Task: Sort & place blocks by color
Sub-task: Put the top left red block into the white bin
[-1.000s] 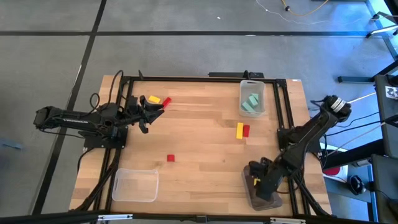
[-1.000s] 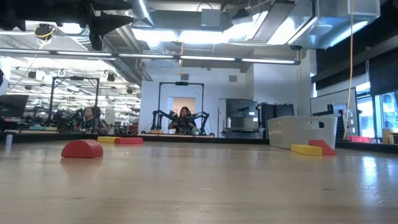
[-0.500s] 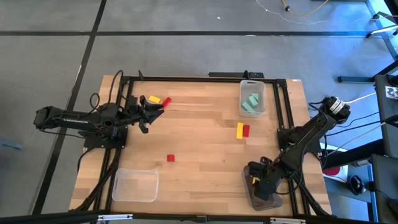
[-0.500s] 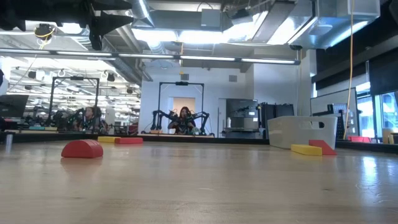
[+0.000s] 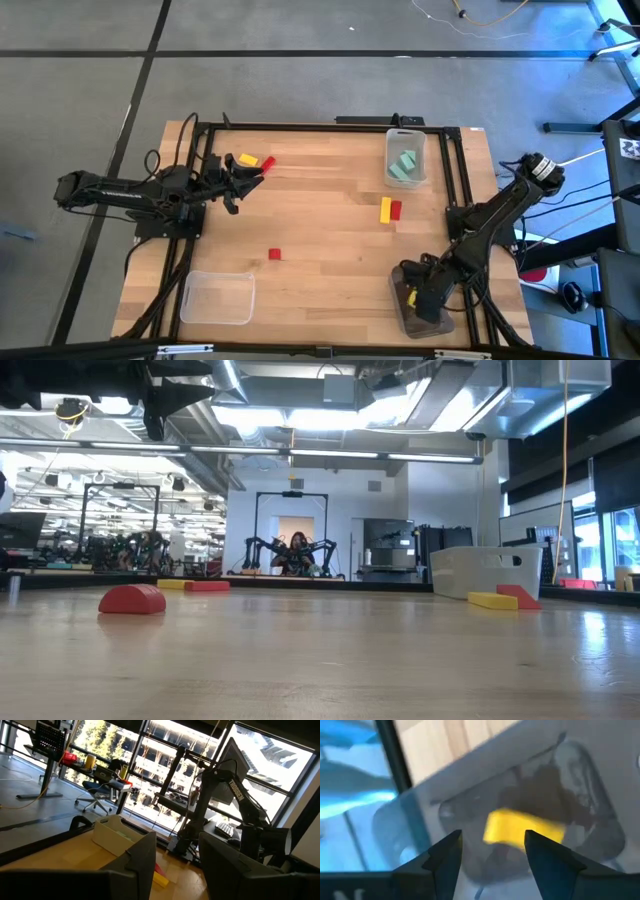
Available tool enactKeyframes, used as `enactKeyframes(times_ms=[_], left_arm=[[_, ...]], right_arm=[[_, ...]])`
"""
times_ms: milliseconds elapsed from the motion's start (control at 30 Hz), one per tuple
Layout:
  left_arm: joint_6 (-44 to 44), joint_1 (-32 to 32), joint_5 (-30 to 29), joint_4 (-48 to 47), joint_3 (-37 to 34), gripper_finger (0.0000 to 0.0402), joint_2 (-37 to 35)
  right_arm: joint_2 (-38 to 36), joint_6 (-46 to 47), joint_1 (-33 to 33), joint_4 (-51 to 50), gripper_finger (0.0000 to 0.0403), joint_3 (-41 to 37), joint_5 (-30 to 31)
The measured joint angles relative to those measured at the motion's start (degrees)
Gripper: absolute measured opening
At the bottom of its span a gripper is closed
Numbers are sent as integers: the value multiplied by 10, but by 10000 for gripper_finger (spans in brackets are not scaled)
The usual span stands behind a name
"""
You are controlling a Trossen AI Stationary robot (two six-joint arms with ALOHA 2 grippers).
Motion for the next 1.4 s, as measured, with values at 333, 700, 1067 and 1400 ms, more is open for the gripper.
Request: enactKeyframes(times_ms=[333, 700, 1067, 1400], left_arm=[[0, 0, -3, 0, 0, 139, 0], [0, 0, -5, 0, 0, 139, 0], [1, 0, -18, 0, 0, 139, 0], [1, 0, -18, -1, 0, 139, 0]], right_arm=[[-135, 7, -17, -12, 217, 0, 65], [-200, -142, -154, 133, 217, 0, 357], [-159, -295, -298, 246, 217, 0, 280], [-83, -367, -357, 376, 217, 0, 203]])
